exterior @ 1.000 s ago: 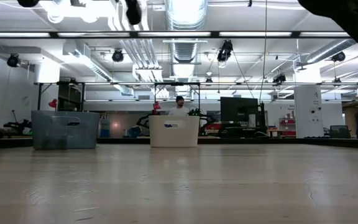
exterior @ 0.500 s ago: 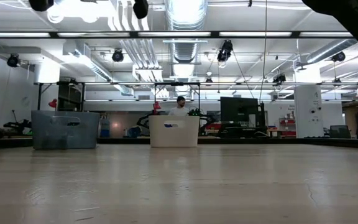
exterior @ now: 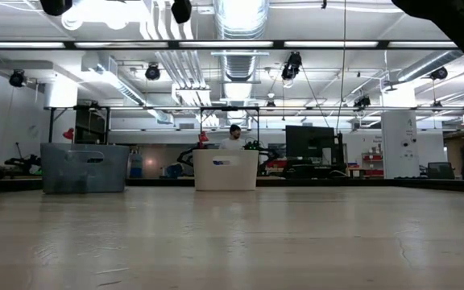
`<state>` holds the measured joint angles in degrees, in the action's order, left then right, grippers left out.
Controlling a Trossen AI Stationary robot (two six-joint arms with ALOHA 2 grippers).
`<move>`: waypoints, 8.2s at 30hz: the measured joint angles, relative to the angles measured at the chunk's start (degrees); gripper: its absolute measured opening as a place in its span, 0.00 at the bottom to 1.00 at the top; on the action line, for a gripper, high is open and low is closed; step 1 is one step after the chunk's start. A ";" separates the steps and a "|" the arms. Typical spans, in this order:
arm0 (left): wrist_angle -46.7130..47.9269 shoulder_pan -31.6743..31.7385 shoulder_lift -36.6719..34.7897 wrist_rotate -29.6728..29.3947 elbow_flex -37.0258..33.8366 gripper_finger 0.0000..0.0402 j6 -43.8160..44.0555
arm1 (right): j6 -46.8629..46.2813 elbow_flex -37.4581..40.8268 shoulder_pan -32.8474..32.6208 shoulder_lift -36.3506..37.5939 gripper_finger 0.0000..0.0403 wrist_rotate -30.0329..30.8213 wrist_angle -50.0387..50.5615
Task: Pick and place Stapler, Stapler remover, tape
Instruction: Put the light blue staple remover into the black bin, then return to Home Position
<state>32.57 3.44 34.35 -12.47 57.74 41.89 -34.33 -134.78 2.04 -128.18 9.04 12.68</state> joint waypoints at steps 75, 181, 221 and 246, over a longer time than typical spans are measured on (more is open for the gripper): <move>9.19 8.18 2.45 -9.95 -26.92 0.02 10.78 | 0.03 0.00 0.37 0.92 0.56 -14.02 6.04; -21.46 9.32 -32.28 12.11 -51.53 0.06 -20.64 | 16.39 92.83 0.07 54.23 0.02 -4.96 -32.96; -23.66 9.31 -32.50 6.49 -50.60 0.06 -28.44 | 21.44 134.27 0.12 102.43 0.02 -4.40 -38.99; -19.49 9.33 -32.24 4.13 -52.68 0.07 -29.73 | 18.21 134.27 0.11 114.09 0.02 -1.34 -20.10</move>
<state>13.08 12.78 2.10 -8.34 5.06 12.16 -16.11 -0.51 2.15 -14.09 7.70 -7.42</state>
